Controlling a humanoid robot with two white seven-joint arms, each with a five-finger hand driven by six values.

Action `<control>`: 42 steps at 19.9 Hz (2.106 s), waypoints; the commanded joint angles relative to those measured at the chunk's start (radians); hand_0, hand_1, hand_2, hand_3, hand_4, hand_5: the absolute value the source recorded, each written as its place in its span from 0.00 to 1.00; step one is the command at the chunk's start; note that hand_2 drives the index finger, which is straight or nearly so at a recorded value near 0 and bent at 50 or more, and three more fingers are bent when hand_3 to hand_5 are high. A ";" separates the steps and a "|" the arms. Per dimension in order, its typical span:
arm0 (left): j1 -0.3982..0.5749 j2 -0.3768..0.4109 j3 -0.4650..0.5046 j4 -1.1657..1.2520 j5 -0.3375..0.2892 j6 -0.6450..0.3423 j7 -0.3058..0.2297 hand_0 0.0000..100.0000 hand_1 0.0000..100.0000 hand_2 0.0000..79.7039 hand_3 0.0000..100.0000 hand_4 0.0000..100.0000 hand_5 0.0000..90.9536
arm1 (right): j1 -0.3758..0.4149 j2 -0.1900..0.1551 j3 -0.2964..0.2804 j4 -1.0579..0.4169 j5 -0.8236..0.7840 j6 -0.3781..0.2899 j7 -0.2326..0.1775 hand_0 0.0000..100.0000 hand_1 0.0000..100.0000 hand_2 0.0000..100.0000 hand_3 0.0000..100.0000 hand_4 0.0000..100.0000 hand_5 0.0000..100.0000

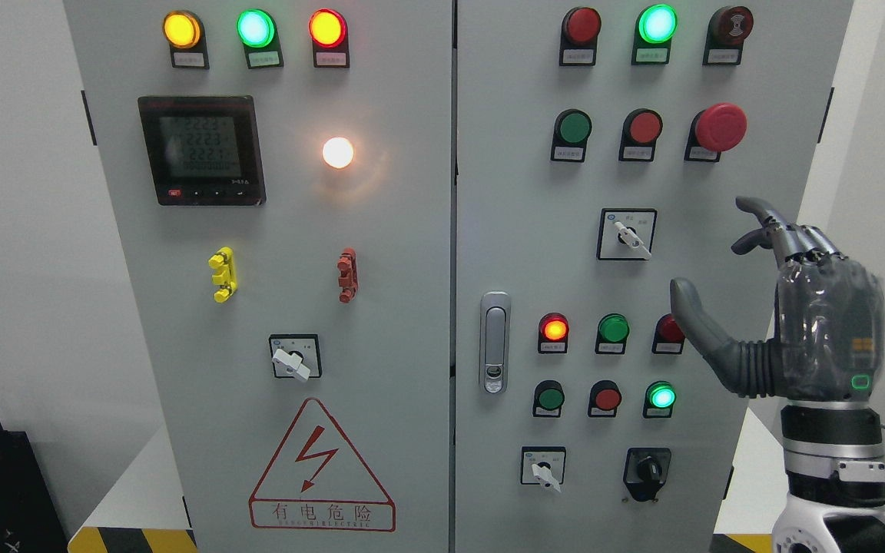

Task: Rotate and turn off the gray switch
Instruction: 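Move the right hand toward the upper white rotary switch, then close the right hand's fingers around the rotary switch knob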

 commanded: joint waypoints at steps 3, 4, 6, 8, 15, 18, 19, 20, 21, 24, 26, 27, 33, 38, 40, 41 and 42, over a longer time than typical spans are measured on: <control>0.000 0.000 0.032 0.000 0.000 0.000 0.000 0.12 0.39 0.00 0.00 0.00 0.00 | -0.004 0.003 0.070 0.025 0.000 0.045 0.001 0.09 0.23 0.38 0.64 0.67 0.85; 0.000 0.000 0.032 0.000 0.000 0.000 0.000 0.12 0.39 0.00 0.00 0.00 0.00 | -0.004 0.003 0.070 0.027 0.000 0.049 0.001 0.08 0.23 0.38 0.64 0.67 0.85; 0.000 0.000 0.032 0.000 0.000 0.000 0.000 0.12 0.39 0.00 0.00 0.00 0.00 | -0.008 0.003 0.070 0.030 0.000 0.051 0.001 0.06 0.23 0.40 0.64 0.68 0.85; 0.000 0.000 0.032 0.000 0.000 0.000 0.000 0.12 0.39 0.00 0.00 0.00 0.00 | -0.016 0.003 0.070 0.033 0.002 0.065 0.002 0.06 0.23 0.42 0.64 0.68 0.85; 0.000 0.000 0.032 0.000 0.000 0.000 0.000 0.12 0.39 0.00 0.00 0.00 0.00 | -0.048 0.001 0.067 0.055 0.006 0.072 0.002 0.02 0.23 0.43 0.64 0.69 0.86; 0.000 0.000 0.032 0.000 0.000 0.000 0.000 0.12 0.39 0.00 0.00 0.00 0.00 | -0.061 0.001 0.067 0.065 0.016 0.091 0.004 0.02 0.24 0.45 0.64 0.69 0.86; 0.000 0.000 0.032 0.000 0.000 0.000 0.000 0.12 0.39 0.00 0.00 0.00 0.00 | -0.061 0.001 0.067 0.065 0.016 0.101 0.007 0.01 0.24 0.46 0.65 0.69 0.87; 0.000 0.000 0.032 0.000 0.000 0.000 0.000 0.12 0.39 0.00 0.00 0.00 0.00 | -0.061 0.001 0.068 0.065 0.016 0.108 0.007 0.01 0.24 0.46 0.65 0.69 0.87; 0.000 0.000 0.032 0.000 0.000 0.000 0.000 0.12 0.39 0.00 0.00 0.00 0.00 | -0.062 0.001 0.069 0.065 0.016 0.108 0.008 0.01 0.24 0.47 0.66 0.70 0.87; 0.000 0.000 0.032 0.000 0.000 0.000 0.000 0.12 0.39 0.00 0.00 0.00 0.00 | -0.070 0.001 0.069 0.065 0.016 0.108 0.007 0.01 0.25 0.48 0.68 0.71 0.88; 0.000 0.000 0.032 0.000 0.000 0.000 0.000 0.12 0.39 0.00 0.00 0.00 0.00 | -0.070 0.003 0.069 0.065 0.014 0.108 0.007 0.01 0.25 0.49 0.69 0.72 0.89; 0.000 0.000 0.032 0.000 0.000 0.000 0.000 0.12 0.39 0.00 0.00 0.00 0.00 | -0.070 0.003 0.070 0.065 0.014 0.108 0.007 0.01 0.26 0.49 0.69 0.73 0.90; 0.000 0.000 0.032 0.000 0.000 0.000 0.000 0.12 0.39 0.00 0.00 0.00 0.00 | -0.076 0.003 0.085 0.067 0.014 0.109 0.007 0.01 0.28 0.50 0.74 0.76 0.93; 0.000 0.000 0.032 0.000 0.000 0.000 0.000 0.12 0.39 0.00 0.00 0.00 0.00 | -0.076 0.010 0.102 0.068 0.011 0.128 0.008 0.00 0.30 0.50 0.81 0.79 0.95; 0.000 0.000 0.032 0.000 0.000 0.000 0.000 0.12 0.39 0.00 0.00 0.00 0.00 | -0.076 0.012 0.114 0.068 0.011 0.132 0.008 0.00 0.30 0.50 0.82 0.80 0.96; 0.000 0.000 0.032 0.000 0.000 0.000 0.000 0.12 0.39 0.00 0.00 0.00 0.00 | -0.076 0.012 0.119 0.068 0.011 0.132 0.008 0.01 0.30 0.51 0.82 0.80 0.96; 0.000 0.000 0.032 0.001 0.000 0.000 0.000 0.12 0.39 0.00 0.00 0.00 0.00 | -0.077 0.012 0.121 0.068 0.011 0.137 0.008 0.01 0.30 0.52 0.82 0.80 0.96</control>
